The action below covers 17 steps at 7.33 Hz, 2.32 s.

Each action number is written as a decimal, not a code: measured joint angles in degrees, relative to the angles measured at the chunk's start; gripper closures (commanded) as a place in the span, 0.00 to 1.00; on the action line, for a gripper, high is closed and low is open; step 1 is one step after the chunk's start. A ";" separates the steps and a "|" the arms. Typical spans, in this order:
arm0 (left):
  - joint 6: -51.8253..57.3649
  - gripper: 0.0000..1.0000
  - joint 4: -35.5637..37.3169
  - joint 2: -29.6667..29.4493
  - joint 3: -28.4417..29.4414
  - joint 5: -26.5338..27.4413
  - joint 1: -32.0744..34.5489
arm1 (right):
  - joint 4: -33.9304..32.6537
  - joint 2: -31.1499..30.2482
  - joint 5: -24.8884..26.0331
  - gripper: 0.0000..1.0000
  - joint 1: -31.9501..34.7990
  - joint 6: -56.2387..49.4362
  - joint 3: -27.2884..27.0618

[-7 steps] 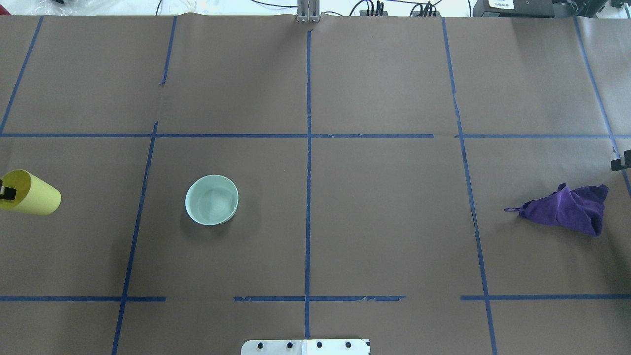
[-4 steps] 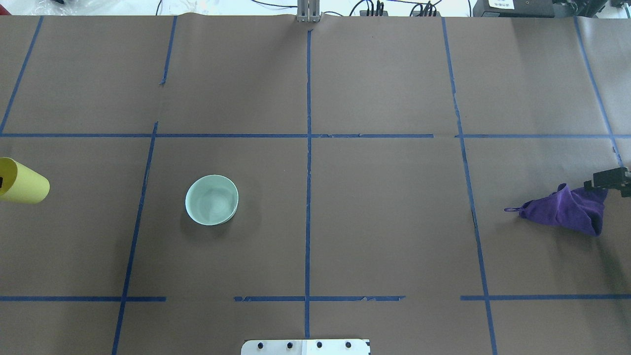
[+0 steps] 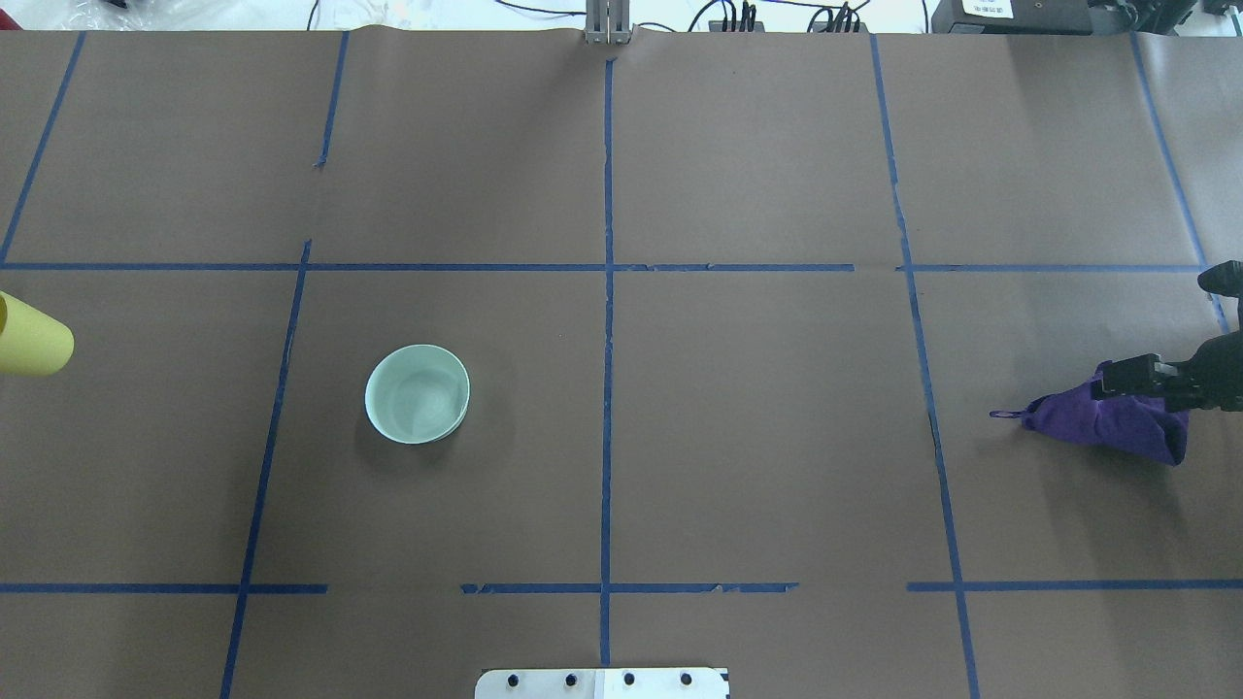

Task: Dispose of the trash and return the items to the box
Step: 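Carry the yellow cup toward the clear bin while the right gripper grasps the purple cloth, then lift the purple cloth with the right gripper and drop it into the pink bin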

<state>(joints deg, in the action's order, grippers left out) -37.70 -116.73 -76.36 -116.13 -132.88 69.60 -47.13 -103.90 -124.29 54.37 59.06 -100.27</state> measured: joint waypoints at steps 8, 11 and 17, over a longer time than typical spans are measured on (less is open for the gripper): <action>31.84 1.00 7.56 -3.45 9.20 5.89 20.52 | -0.80 0.33 0.98 1.00 -2.64 0.33 2.93; 43.54 1.00 7.54 -7.24 17.33 10.22 28.25 | -2.84 0.48 0.46 1.00 -2.57 0.49 1.45; 49.16 1.00 7.25 -10.62 30.40 11.71 32.28 | -43.40 9.86 -0.38 1.00 5.52 -3.30 -22.05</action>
<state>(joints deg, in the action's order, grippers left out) 11.46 -109.48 -86.97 -85.72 -121.17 101.87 -90.52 -94.04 -124.66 59.89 55.76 -122.32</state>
